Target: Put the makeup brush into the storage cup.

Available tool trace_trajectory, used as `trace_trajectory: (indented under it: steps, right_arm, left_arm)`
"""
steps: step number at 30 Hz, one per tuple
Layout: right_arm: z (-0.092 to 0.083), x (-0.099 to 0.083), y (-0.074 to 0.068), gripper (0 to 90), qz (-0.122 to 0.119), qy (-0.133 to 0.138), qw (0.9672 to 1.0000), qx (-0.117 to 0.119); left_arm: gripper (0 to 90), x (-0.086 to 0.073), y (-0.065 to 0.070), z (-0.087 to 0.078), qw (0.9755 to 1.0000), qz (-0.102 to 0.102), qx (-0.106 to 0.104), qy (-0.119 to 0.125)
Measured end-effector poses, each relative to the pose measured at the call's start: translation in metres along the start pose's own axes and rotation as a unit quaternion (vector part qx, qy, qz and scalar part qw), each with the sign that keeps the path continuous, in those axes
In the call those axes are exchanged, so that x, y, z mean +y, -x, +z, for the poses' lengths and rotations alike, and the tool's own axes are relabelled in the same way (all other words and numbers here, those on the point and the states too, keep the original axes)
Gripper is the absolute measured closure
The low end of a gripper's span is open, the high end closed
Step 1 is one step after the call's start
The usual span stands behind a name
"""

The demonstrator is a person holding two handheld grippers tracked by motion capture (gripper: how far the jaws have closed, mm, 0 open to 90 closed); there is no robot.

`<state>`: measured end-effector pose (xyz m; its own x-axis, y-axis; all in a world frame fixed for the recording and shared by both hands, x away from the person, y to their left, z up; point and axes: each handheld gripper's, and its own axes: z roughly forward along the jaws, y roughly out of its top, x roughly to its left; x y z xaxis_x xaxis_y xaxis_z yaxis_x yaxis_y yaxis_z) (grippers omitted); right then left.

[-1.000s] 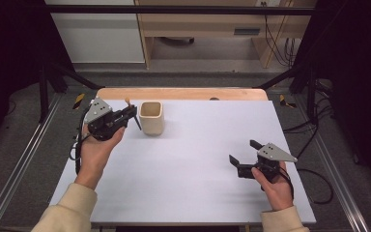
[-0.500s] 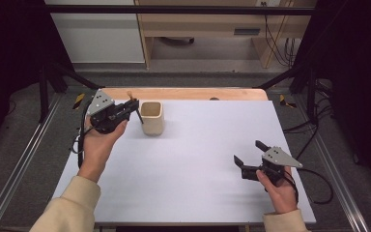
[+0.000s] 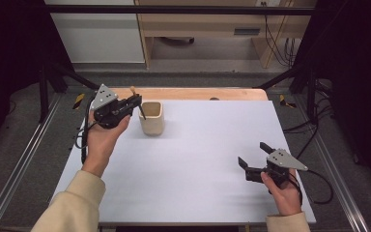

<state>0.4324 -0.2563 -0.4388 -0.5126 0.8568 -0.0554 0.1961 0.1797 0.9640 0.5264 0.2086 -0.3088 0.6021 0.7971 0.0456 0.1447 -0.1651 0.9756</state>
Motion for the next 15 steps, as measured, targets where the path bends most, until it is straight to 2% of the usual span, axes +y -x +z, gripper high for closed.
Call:
trace_trajectory:
  steps: [7, 15]
  right_arm:
    - [-0.002, -0.002, 0.001, 5.4, 0.0, -0.001, 1.0, -0.002]
    - [-0.002, -0.004, 0.001, 5.4, -0.003, -0.004, 1.0, -0.001]
  left_arm:
    - [83.3, 0.002, -0.003, 0.013, 1.0, 0.007, 0.003, -0.004]
    - [83.3, 0.001, -0.009, 0.026, 0.9999, 0.003, 0.008, -0.006]
